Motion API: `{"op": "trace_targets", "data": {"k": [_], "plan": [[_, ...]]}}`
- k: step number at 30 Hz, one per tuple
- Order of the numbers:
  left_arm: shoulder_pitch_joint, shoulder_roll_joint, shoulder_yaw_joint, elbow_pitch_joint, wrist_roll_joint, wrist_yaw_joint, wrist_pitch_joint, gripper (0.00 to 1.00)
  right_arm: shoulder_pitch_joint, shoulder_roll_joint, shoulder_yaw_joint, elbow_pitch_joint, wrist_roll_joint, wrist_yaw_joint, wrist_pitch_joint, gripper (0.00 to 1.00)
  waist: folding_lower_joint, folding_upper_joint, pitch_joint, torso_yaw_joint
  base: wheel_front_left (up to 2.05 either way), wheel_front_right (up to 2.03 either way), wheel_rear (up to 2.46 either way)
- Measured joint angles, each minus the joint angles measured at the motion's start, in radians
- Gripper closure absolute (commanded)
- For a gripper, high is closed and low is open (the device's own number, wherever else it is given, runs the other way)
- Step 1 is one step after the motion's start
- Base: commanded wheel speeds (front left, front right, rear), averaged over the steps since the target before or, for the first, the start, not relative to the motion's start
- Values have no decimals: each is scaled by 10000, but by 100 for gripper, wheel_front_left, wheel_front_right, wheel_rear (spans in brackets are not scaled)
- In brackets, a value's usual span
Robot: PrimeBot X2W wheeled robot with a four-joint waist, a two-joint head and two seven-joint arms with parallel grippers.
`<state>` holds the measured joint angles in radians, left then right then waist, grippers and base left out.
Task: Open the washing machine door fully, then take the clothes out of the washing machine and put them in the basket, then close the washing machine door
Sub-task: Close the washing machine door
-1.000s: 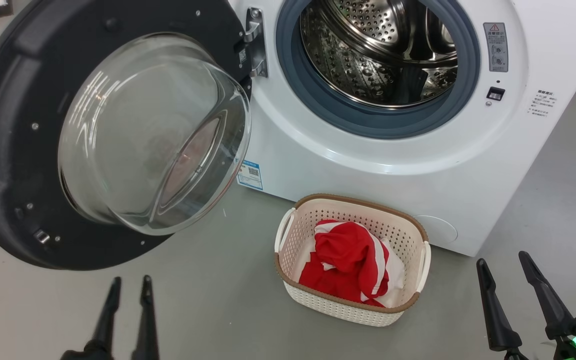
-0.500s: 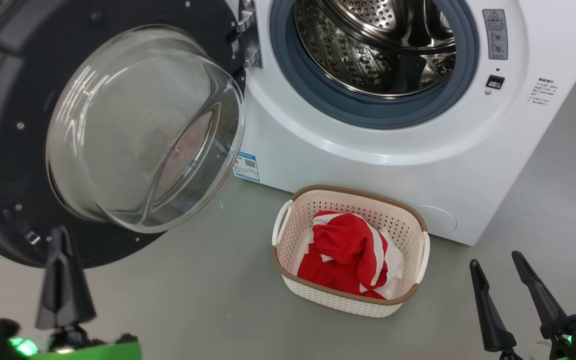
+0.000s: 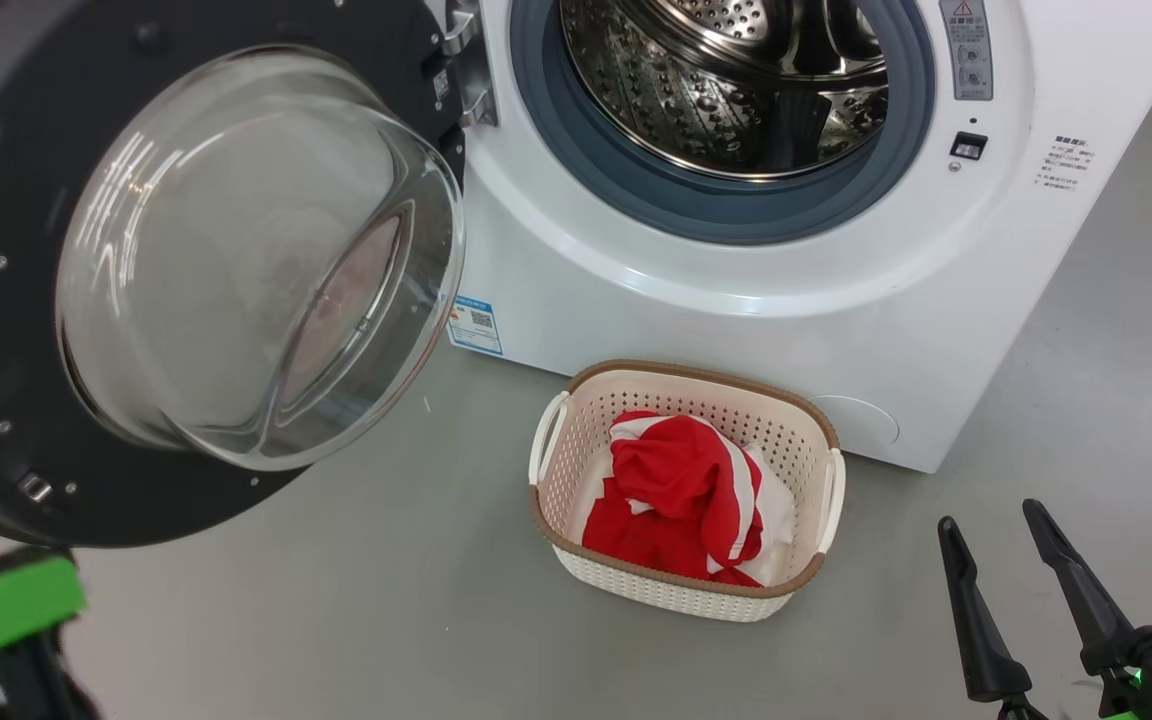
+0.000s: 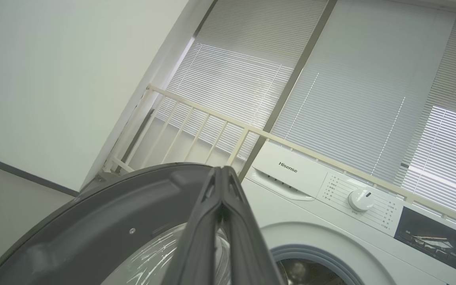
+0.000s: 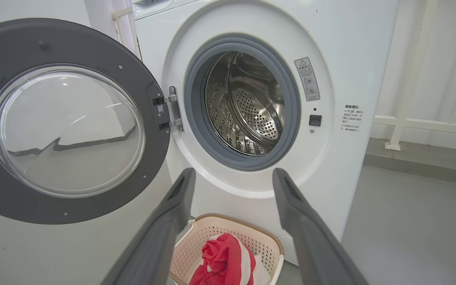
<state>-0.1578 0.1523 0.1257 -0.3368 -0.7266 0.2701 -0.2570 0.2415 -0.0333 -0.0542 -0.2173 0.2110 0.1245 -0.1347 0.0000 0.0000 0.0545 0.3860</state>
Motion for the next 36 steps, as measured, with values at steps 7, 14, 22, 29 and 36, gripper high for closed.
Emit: {"op": "trace_targets", "data": {"k": [7,14,22,29,36], "plan": [[-1508,-69,1360,966,-1987,-334,267,100,-92,2,2,10,0,0,2,0,0,0,118,-97,0,0,0],[-3026,188,2698,2894,-3942,-341,951,100,-236,-4,0,15,-29,0,44,0,1,0,176,-206,0,0,0],[-4326,917,3302,5388,-4853,-65,1802,100,-237,-2,-23,-4,-104,0,119,0,0,0,196,-240,0,0,0],[-5613,1695,3561,7798,-5467,435,2869,100,-236,-2,-19,-52,-196,0,205,0,0,0,207,-258,0,0,0],[-6671,2332,3413,9683,-5586,646,3605,100,-252,-4,23,-100,-280,0,305,0,0,0,314,-330,0,0,0]]}}
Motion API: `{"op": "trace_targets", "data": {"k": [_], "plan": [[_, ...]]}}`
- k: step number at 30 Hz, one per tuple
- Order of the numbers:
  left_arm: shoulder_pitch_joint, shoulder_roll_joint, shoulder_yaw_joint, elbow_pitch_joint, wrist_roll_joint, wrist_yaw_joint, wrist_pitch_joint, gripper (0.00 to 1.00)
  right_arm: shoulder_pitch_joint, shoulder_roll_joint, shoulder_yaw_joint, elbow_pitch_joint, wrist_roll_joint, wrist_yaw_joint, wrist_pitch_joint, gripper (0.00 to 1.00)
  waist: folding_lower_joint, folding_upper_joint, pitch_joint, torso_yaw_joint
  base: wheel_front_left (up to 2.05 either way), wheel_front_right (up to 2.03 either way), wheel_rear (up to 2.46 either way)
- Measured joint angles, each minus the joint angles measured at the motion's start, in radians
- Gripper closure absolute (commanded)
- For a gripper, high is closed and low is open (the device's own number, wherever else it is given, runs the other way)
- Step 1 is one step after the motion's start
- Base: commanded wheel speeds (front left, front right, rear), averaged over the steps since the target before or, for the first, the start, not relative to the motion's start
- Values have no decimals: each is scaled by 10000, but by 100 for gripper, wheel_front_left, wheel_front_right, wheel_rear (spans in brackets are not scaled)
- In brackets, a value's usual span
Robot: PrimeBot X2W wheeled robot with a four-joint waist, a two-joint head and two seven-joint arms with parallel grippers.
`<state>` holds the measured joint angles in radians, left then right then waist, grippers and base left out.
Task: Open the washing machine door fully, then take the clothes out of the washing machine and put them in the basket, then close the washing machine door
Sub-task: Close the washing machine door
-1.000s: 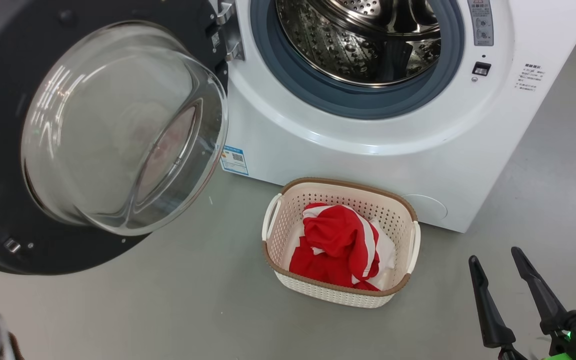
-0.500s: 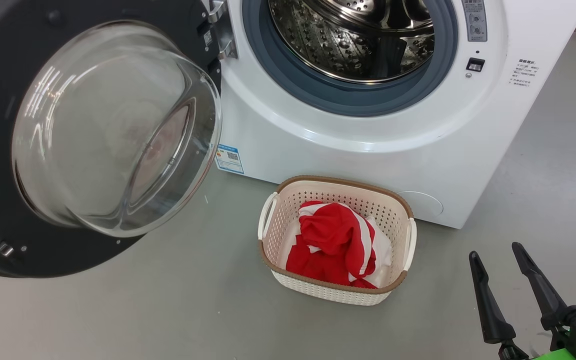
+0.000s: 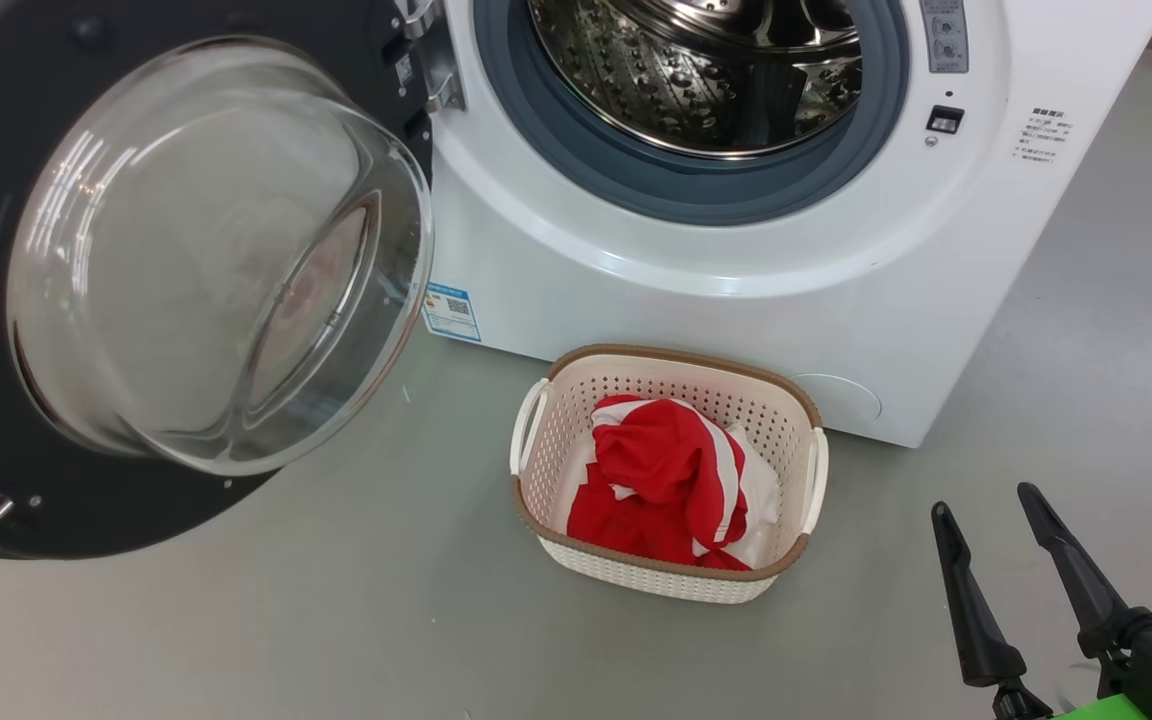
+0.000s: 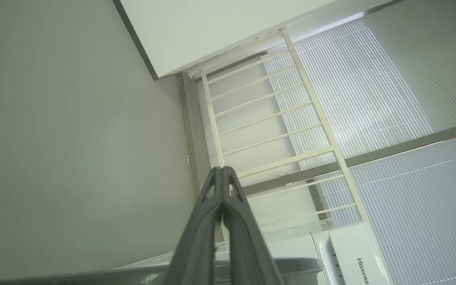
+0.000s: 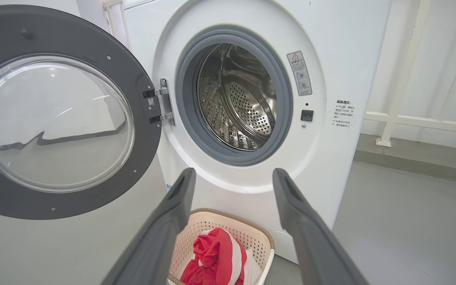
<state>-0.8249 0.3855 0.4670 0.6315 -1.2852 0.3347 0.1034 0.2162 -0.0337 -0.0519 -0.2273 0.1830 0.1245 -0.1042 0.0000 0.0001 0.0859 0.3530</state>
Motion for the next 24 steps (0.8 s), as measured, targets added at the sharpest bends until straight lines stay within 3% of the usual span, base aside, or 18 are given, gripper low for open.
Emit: {"op": "trace_targets", "data": {"k": [12,24], "plan": [[-1017,520,-527,2205,-38,-25,1095,100,-19,2,42,-117,-82,0,171,0,0,0,91,-270,0,0,0],[-1171,786,-1099,2978,81,-577,2069,100,-20,0,54,-121,-81,0,169,0,0,0,88,-455,0,0,0]]}}
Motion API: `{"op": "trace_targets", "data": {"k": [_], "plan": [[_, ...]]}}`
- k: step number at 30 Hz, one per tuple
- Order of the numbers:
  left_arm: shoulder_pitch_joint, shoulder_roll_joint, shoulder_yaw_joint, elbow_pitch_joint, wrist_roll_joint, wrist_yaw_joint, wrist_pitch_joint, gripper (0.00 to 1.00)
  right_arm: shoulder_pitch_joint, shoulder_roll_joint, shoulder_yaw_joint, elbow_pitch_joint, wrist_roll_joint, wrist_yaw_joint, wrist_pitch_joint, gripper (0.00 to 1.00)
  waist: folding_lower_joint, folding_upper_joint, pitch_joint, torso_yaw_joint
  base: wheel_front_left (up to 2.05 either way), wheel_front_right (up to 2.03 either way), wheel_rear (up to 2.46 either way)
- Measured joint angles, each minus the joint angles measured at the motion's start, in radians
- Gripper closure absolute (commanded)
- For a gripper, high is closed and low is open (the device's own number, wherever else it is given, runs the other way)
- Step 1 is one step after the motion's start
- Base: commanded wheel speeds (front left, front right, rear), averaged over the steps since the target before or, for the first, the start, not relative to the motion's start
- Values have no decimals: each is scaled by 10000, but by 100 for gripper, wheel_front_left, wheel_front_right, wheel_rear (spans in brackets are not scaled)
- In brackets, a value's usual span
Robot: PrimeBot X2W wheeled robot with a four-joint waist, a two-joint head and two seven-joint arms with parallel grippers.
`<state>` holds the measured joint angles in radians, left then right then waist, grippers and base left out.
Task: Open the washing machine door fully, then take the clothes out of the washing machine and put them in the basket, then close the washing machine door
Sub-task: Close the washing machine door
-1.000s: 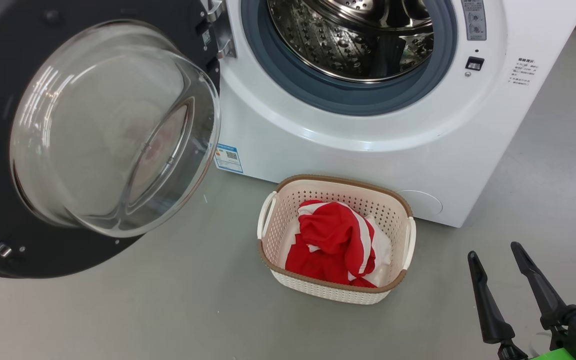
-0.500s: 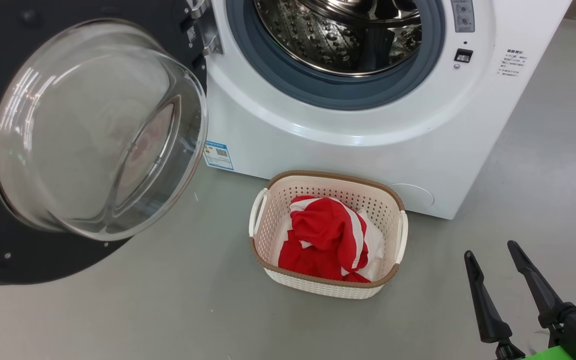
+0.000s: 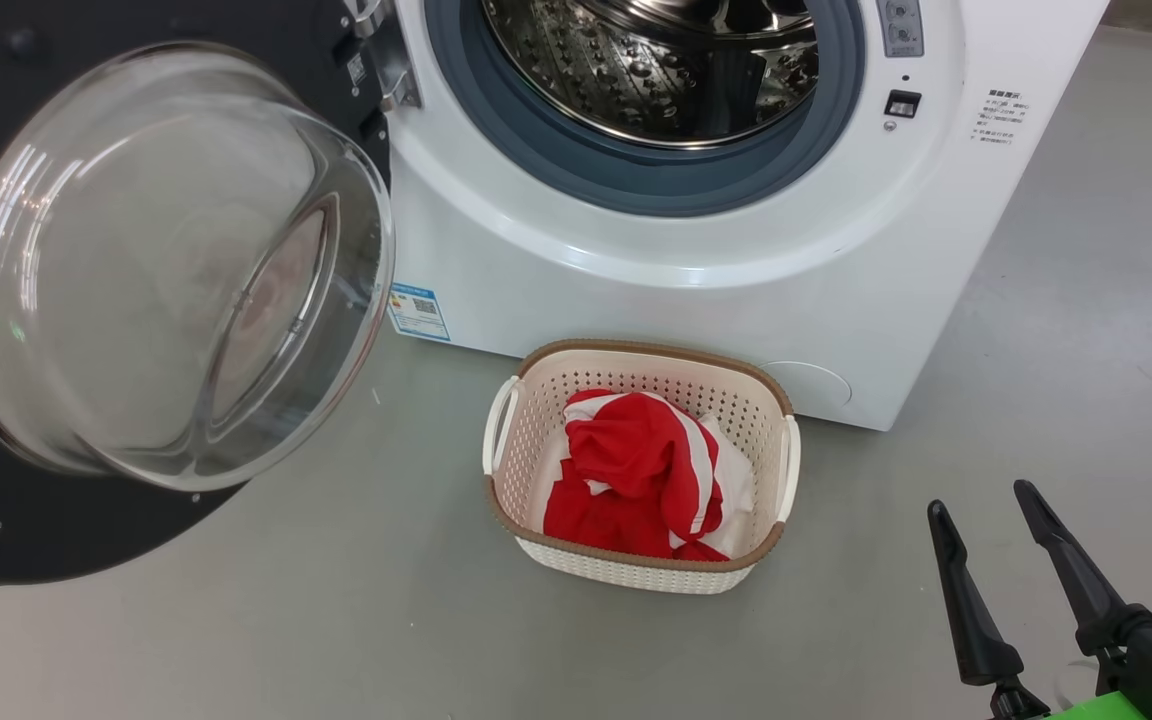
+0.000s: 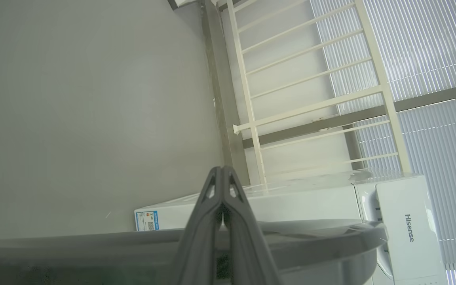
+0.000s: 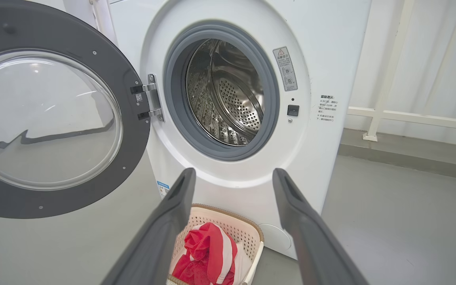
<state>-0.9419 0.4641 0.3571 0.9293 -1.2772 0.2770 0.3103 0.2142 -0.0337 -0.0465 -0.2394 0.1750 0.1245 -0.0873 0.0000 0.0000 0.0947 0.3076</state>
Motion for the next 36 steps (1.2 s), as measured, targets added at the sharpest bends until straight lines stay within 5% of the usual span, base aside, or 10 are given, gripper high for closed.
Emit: {"op": "trace_targets", "data": {"k": [21,36], "plan": [[214,-31,-462,-401,-107,-851,1743,100,12,0,0,-56,75,0,-92,0,0,0,-75,324,0,0,0],[971,-604,-639,-1841,-412,-708,2441,100,15,0,-4,10,113,0,-203,0,0,0,-88,409,0,0,0]]}}
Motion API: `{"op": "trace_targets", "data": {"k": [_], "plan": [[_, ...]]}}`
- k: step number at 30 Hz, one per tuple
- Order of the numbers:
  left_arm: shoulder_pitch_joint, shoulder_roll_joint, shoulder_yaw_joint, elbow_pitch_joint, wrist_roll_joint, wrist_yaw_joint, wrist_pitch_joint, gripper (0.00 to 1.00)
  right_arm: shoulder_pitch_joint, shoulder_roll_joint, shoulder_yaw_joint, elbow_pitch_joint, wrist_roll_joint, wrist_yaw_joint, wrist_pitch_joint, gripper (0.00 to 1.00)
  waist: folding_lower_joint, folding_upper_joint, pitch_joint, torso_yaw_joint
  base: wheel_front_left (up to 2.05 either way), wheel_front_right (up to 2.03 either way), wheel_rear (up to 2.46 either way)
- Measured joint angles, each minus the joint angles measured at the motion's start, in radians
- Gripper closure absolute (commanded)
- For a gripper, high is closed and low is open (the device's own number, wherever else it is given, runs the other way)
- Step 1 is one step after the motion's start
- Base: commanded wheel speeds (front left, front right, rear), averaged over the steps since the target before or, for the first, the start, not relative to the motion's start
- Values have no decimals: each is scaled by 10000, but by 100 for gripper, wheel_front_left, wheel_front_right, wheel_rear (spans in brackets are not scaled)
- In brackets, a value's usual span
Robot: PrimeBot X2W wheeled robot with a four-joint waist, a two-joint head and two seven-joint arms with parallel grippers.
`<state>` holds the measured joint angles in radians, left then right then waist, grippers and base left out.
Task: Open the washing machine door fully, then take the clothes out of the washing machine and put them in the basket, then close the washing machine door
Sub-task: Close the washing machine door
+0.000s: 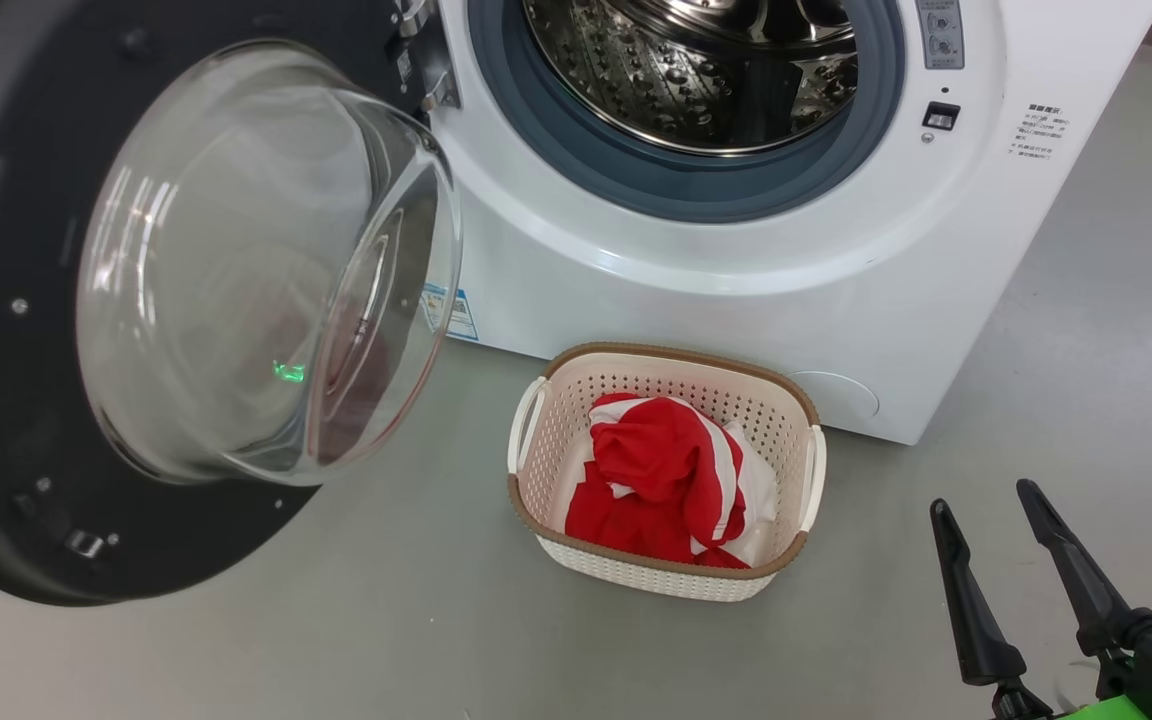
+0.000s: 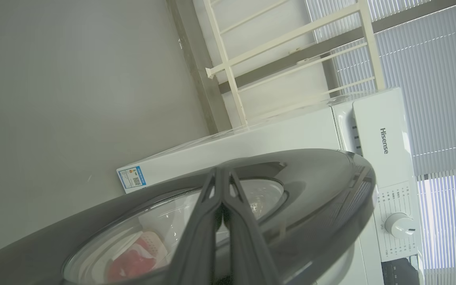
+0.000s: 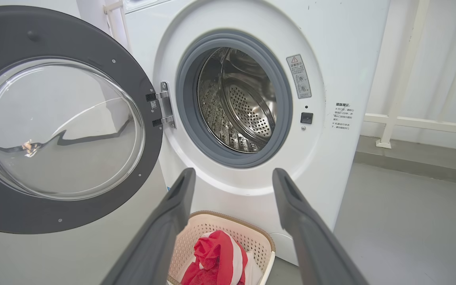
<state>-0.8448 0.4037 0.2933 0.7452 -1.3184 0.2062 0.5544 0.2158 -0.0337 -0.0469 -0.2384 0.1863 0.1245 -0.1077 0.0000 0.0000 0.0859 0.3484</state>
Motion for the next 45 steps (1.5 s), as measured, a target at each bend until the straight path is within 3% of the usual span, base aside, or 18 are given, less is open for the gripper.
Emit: {"op": "trace_targets", "data": {"k": [24,45], "plan": [[1357,-1170,21,-3024,-763,759,880,100,-3,0,2,305,146,0,-332,0,0,0,26,68,0,0,0],[1949,-2458,-485,-4395,-995,855,1131,100,-7,0,21,403,322,0,-339,0,0,0,-84,-133,0,0,0]]}}
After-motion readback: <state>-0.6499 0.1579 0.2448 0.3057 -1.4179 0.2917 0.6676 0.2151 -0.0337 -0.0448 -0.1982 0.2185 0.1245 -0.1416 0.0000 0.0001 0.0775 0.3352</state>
